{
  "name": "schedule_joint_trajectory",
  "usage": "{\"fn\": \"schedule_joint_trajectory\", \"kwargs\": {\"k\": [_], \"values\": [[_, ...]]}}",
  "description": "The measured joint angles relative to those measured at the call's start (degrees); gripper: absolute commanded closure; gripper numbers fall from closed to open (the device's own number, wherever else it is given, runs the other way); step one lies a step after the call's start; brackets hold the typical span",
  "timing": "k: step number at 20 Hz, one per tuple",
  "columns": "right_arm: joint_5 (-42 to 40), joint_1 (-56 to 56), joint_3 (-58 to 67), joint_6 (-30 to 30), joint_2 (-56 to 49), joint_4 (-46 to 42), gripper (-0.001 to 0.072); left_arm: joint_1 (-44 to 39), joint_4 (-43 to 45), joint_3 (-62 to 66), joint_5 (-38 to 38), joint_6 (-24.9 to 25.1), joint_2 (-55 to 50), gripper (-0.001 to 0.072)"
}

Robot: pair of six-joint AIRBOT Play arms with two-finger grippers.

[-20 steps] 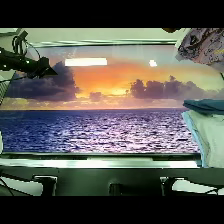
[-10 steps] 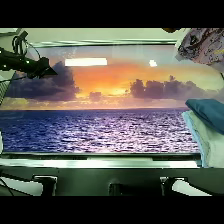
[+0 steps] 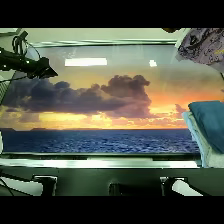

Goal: Fold the clothes and pants, and hang the long-sleeved shirts on hangers.

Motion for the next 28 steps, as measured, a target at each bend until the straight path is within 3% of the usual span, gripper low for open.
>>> {"fn": "schedule_joint_trajectory", "kwargs": {"k": [10,12,15,16,19,22,23,25,28], "values": [[-2.32,0.0,-6.93,0.35,0.09,-4.13,0.0677,-0.15,0.0,0.0,-0.02,0.0,0.0,0.069],[-3.17,0.0,-7.5,0.35,0.09,-4.87,0.0573,-0.31,0.02,0.0,-0.02,0.0,0.0,0.069],[-4.11,-0.02,-7.82,0.2,0.09,-7.41,0.0276,-0.59,0.02,0.0,-0.02,0.0,0.0,0.069],[-4.63,-0.02,-7.67,-0.33,0.09,-8.15,0.0233,-0.66,0.02,0.0,-0.02,0.0,0.0,0.069],[-6.21,0.0,-4.55,-3.08,0.09,-9.25,0.0248,-0.72,0.02,0.0,-0.17,-0.02,0.0,0.069],[-9.51,0.07,1.7,-5.11,0.09,-4.37,0.0431,-0.7,0.81,0.0,-0.48,0.0,0.46,0.069],[-11.56,0.11,3.98,-6.34,0.09,-0.02,0.0532,-0.63,1.77,0.04,-0.59,-0.02,0.83,0.069],[-15.87,1.27,7.28,-9.66,0.09,10.54,0.0657,-0.17,4.28,0.07,-0.63,-0.02,2.08,0.0691],[-20.9,8.39,9.62,-14.97,0.07,24.04,0.068,0.72,7.37,0.09,-0.68,-0.02,5.07,0.0691]]}}
